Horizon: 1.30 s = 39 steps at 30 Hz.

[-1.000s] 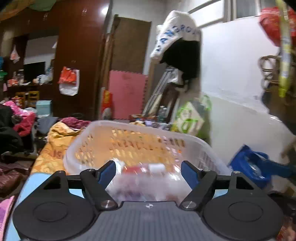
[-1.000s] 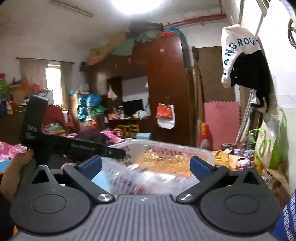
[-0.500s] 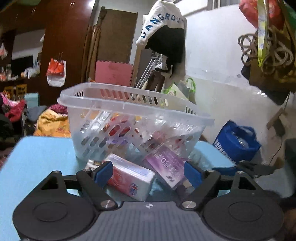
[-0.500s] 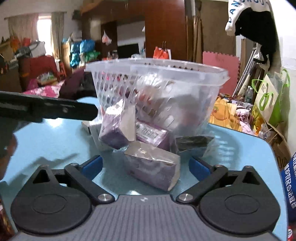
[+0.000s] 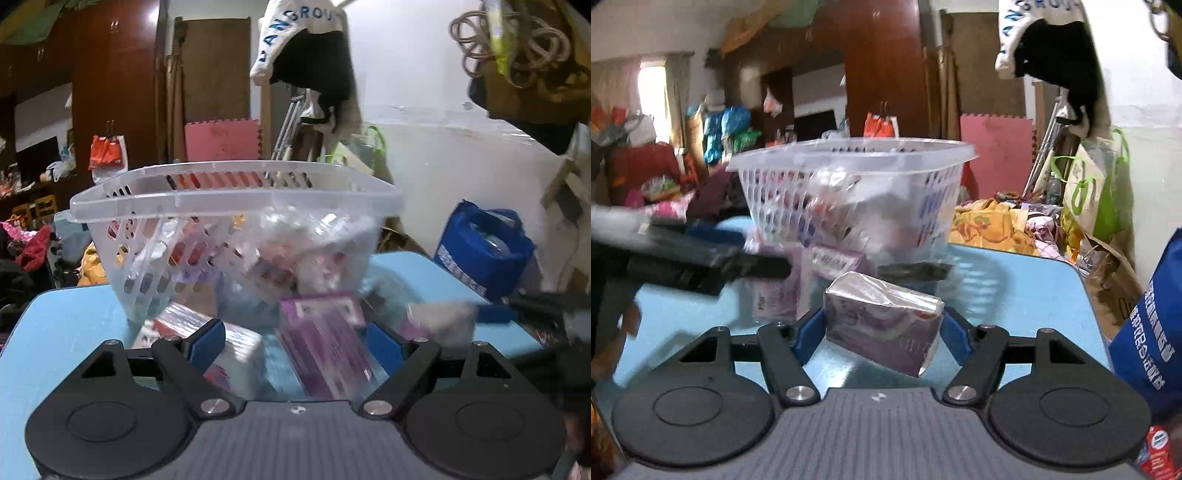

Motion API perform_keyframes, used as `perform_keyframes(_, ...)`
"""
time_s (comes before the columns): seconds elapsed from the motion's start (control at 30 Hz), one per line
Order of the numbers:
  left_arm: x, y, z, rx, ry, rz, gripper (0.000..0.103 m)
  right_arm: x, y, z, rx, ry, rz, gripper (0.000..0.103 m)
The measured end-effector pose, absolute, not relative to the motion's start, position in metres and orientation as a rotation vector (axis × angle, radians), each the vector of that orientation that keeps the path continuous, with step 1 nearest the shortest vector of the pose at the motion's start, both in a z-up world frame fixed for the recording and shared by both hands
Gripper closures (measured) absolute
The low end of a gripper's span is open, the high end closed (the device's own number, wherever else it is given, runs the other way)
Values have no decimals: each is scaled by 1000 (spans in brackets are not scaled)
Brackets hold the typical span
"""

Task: Organize objects
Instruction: 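Grasp the purple box with the left tool while the right grasps a bagged purple box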

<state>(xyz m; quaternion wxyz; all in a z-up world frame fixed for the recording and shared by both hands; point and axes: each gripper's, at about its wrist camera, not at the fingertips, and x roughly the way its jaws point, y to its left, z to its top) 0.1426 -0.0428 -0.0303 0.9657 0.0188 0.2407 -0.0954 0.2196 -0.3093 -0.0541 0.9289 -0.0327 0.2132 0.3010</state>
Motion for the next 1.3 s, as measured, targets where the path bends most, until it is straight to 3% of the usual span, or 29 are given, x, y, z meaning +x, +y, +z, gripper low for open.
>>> perform_keyframes(0.7, 118, -78, -38, 94, 451, -145, 20, 222, -322, -49, 21, 347, 521, 32)
perform_keyframes(0.97, 147, -82, -53, 37, 584, -156, 33, 218, -327, -50, 44, 325, 504, 32)
perform_keyframes(1.1, 158, -75, -58, 27, 610, -107, 56, 216, -328, -50, 48, 323, 507, 32)
perform_keyframes(1.3, 110, -52, -41, -27, 402, -132, 56, 213, -328, -49, 49, 317, 520, 32)
